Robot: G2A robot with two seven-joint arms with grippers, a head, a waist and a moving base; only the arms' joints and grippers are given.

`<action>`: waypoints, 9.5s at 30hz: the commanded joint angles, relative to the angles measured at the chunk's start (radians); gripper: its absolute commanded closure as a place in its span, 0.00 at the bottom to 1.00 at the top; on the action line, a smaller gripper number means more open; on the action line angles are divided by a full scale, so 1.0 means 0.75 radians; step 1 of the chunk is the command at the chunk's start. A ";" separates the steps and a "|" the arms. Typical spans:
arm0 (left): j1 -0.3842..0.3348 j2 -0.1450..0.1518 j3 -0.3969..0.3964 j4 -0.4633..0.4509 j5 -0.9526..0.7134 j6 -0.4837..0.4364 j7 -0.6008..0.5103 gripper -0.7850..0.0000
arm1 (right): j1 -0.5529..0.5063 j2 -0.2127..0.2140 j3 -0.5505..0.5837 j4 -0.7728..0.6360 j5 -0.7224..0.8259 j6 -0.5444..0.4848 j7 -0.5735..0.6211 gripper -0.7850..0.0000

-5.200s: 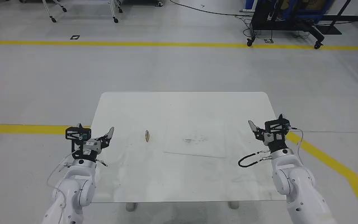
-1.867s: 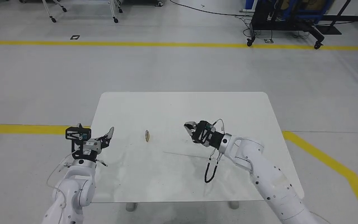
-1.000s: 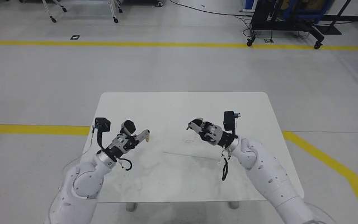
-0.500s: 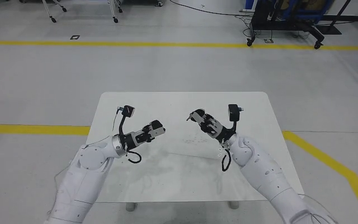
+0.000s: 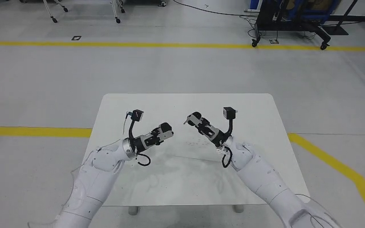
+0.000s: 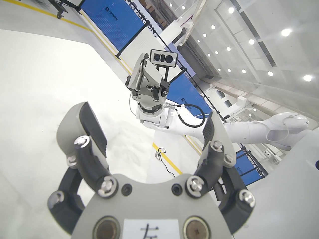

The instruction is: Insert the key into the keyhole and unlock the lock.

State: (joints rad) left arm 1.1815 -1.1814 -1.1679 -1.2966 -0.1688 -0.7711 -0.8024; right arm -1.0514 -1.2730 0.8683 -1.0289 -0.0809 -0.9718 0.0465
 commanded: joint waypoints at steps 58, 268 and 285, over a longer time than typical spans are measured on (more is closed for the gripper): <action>-0.067 -0.006 0.067 0.071 0.004 0.157 0.134 1.00 | 0.088 -0.106 -0.041 0.193 0.193 -0.053 0.266 0.00; 0.119 0.014 0.031 -0.351 1.718 0.777 0.412 1.00 | 0.078 0.321 0.000 0.032 0.817 -0.054 1.015 1.00; -0.068 -0.010 -0.001 -0.021 0.964 0.424 0.233 1.00 | 0.114 0.215 -0.121 0.011 0.953 0.142 0.833 1.00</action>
State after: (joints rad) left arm 1.1413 -1.1897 -1.1671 -1.3224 0.5794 -0.4444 -0.6127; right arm -0.9715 -1.1076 0.7808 -1.0305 0.6351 -0.8697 0.6718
